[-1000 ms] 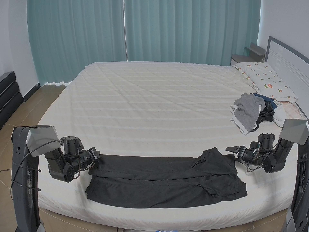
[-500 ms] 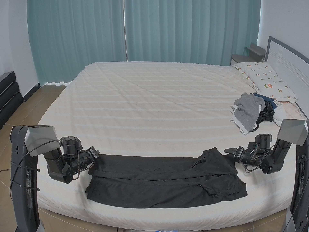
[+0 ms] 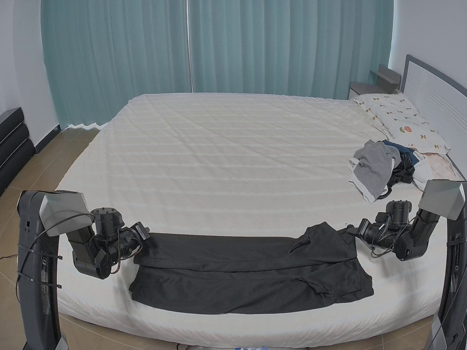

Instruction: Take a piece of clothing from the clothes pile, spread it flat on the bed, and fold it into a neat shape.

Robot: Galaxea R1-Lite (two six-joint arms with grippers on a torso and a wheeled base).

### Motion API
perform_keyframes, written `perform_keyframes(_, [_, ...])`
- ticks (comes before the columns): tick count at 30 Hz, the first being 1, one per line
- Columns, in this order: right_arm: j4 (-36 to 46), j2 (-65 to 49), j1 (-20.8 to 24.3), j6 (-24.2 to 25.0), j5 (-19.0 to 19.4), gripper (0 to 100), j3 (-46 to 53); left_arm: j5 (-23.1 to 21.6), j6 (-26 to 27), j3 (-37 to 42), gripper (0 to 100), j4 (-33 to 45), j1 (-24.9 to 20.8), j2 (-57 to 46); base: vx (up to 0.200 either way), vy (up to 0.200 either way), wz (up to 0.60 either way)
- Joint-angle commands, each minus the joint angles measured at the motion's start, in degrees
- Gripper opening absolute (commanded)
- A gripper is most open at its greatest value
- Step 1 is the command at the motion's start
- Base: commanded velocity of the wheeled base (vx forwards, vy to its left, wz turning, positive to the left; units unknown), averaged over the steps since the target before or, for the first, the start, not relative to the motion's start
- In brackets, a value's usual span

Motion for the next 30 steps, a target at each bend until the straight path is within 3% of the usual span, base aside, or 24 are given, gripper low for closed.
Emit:
perform_keyframes(1, [-0.06, 1.29, -0.35, -0.02, -1.46, 0, -1.58, 0.31, -0.08, -0.02, 0, -0.01, -0.18, 0.47, 0.000, 0.000, 0.00])
perform_keyframes(13, [0.38, 1.55, -0.35, -0.28, -1.81, 0, -1.58, 0.23, 0.98, 1.12, 0, 0.25, -0.27, 0.39, 0.000, 0.000, 0.00])
perform_keyframes(14, [0.46, 1.55, -0.35, -0.28, -1.81, 100, -1.58, 0.14, 1.42, 1.38, 100, 0.08, -0.35, 0.47, 0.000, 0.000, 0.00])
perform_keyframes(25, [-2.52, -4.78, 0.01, 0.07, -1.11, 100, 0.26, 0.23, 0.80, 0.77, 100, -0.19, 0.09, 0.30, 0.000, 0.000, 0.00])
perform_keyframes(30, [-2.79, -6.01, 6.86, -0.37, -1.37, 100, 1.85, 0.40, -5.17, 0.59, 100, -0.19, -0.09, -0.85, 0.000, 0.000, 0.00])
